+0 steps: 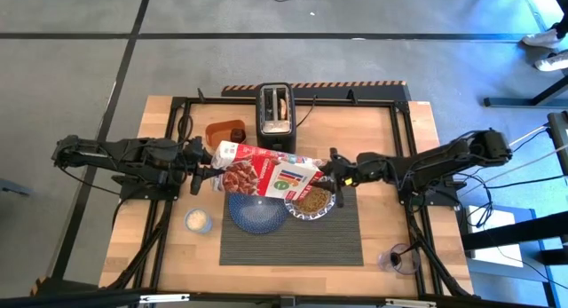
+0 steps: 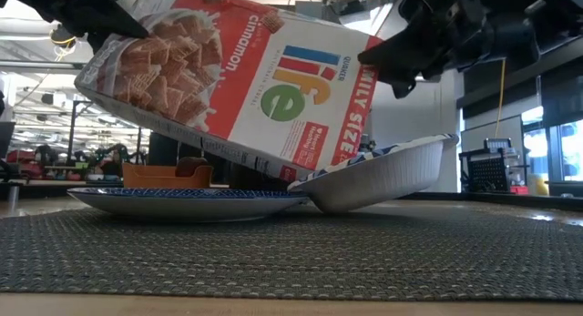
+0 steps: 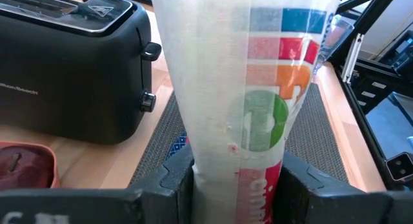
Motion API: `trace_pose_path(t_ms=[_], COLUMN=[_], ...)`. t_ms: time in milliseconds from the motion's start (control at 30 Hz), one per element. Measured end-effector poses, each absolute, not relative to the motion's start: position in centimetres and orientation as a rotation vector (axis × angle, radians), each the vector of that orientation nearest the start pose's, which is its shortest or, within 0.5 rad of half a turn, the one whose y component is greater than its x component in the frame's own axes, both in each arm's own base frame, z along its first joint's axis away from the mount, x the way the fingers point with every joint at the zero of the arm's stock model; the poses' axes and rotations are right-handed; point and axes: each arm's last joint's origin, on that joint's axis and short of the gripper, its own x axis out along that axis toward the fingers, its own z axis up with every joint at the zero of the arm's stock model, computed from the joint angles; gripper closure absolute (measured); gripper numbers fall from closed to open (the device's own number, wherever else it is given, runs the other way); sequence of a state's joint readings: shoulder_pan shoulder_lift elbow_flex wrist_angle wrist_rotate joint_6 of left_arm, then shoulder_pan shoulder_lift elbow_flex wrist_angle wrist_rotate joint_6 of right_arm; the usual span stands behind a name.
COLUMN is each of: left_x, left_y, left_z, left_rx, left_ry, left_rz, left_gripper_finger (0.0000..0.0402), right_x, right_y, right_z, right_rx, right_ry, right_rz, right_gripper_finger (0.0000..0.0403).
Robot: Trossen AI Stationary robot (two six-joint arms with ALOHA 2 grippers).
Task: Arrange a breakfast setting
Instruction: Pour the cereal into the blue patterned bowl from the cereal box
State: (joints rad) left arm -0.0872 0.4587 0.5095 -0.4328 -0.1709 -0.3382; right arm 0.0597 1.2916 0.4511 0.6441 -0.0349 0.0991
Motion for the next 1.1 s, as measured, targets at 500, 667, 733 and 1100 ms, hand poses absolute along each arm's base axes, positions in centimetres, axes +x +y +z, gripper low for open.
trace_pose_path(t_ms=[500,667,733,1100], left_x=[11.4,11.4,11.4,11.3], left_y=[-0.5,-0.5,-0.5,-0.5], left_z=[25.6,25.6,25.6,25.4], left_rx=[-0.284,-0.284,-0.281,-0.274], left_ry=[0.367,0.369,0.369,0.399], left_rz=[0.142,0.142,0.142,0.141], left_gripper_finger=[0.0264,0.0264,0.0264,0.026], right_x=[26.2,27.2,27.5,28.2], right_y=[1.5,1.5,1.5,1.5], right_z=[21.2,23.0,23.8,27.8], right_rx=[-0.02,-0.073,-0.089,-0.146], right_ry=[0.267,0.388,0.423,0.514], right_rz=[0.048,0.034,0.024,0.028], right_gripper_finger=[0.0401,0.0401,0.0402,0.0403])
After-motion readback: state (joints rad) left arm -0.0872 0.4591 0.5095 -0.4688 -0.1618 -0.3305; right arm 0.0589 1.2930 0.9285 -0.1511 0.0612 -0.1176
